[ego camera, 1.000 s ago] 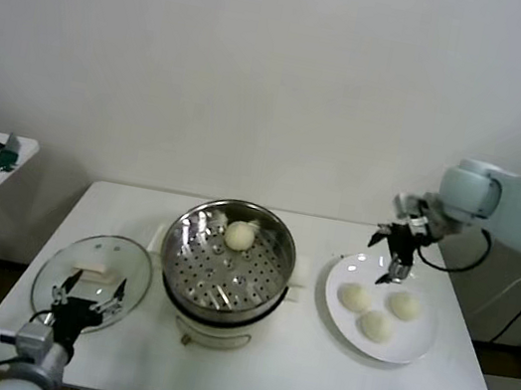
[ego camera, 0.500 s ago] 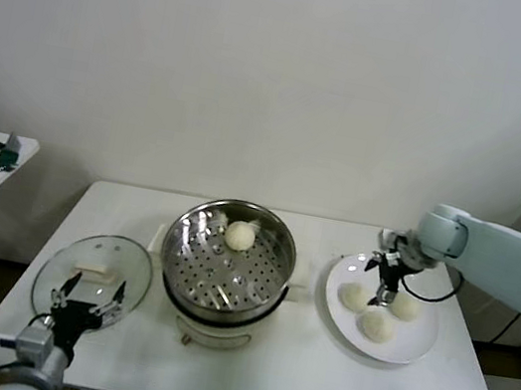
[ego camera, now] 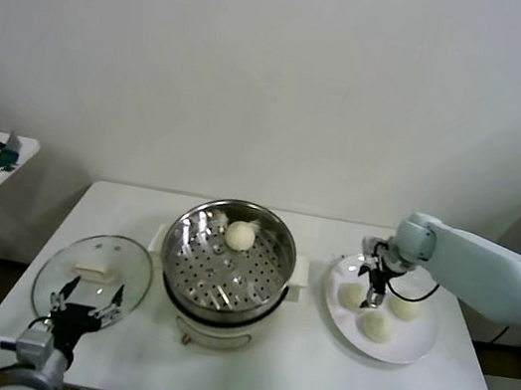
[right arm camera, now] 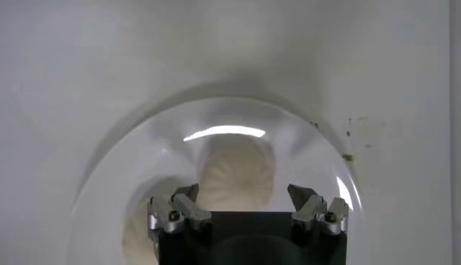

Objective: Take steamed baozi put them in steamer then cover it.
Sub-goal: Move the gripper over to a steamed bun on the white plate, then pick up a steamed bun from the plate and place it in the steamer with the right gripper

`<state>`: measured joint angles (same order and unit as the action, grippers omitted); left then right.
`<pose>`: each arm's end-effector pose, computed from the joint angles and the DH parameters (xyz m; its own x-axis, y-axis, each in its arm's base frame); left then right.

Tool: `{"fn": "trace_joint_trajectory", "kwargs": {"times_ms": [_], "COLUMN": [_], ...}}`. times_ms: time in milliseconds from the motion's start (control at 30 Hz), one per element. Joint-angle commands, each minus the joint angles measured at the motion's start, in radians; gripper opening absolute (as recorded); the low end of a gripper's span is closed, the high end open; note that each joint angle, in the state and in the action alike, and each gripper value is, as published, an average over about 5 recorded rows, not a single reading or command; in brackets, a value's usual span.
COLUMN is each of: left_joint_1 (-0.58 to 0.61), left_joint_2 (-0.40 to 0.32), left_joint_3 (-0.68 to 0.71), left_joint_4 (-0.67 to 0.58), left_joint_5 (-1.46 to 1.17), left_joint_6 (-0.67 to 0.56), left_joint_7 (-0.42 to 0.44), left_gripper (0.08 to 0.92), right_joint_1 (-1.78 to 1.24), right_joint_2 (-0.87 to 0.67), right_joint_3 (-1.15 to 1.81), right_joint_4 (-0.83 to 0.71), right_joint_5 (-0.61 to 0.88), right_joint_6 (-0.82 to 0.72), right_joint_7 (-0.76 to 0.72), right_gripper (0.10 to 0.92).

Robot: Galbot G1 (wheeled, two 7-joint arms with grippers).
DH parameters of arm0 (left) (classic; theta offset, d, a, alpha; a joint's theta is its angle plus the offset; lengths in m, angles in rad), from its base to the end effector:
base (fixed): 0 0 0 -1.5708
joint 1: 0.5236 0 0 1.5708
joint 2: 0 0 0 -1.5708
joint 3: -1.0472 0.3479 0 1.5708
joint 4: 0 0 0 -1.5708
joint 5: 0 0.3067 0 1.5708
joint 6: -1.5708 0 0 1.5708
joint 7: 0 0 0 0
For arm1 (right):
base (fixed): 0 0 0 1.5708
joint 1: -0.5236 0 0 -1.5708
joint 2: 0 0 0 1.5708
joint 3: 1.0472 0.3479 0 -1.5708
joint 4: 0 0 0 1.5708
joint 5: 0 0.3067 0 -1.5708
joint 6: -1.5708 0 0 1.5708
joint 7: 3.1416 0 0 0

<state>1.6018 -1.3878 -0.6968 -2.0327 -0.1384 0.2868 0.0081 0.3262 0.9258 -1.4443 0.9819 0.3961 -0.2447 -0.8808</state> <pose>0.1251 0.0850 -0.3117 -0.9338 -0.0887 0.3466 -0.0555 0.9930 0.1045 0.5254 -0.1236 -0.2057 -0.1330 -0.0751 0.9883 -0.9911 0.0122 -0.1324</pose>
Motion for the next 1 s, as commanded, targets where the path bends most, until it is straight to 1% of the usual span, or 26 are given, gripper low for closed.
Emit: {"fn": "trace_joint_trajectory", "kwargs": {"times_ms": [33,267,533,733,833,1000], "left_joint_1": [0.000,-0.001,-0.001,0.001,0.002,-0.003], "left_joint_2": [0.003,0.004,0.004,0.000,0.001,0.004], "left_joint_3": [0.001,0.004,0.003,0.006,0.007,0.005], "left_joint_4": [0.007,0.010,0.010,0.013,0.014,0.013], "left_joint_5": [0.000,0.000,-0.002,-0.002,-0.003,-0.004], "left_joint_6": [-0.001,-0.002,-0.004,-0.008,-0.010,-0.010], "left_joint_7": [0.000,-0.001,-0.002,-0.004,-0.004,-0.004], "left_gripper": [0.823,0.823,0.823,0.823,0.823,0.823], "right_joint_1": [-0.051,-0.050,-0.041,-0.017,0.051,0.276], "right_joint_2": [0.037,0.049,0.052,0.045,0.036,0.023], "right_joint_3": [0.031,0.037,0.043,0.045,0.017,-0.080], "right_joint_4": [-0.071,-0.095,-0.104,-0.089,-0.069,-0.018], "right_joint_5": [-0.020,-0.025,-0.018,0.000,0.026,0.135], "right_joint_6": [0.006,0.008,0.017,0.021,0.030,0.046], "right_joint_7": [-0.016,-0.020,-0.049,-0.062,-0.080,-0.129], "right_gripper": [0.823,0.810,0.704,0.660,0.647,0.645]}}
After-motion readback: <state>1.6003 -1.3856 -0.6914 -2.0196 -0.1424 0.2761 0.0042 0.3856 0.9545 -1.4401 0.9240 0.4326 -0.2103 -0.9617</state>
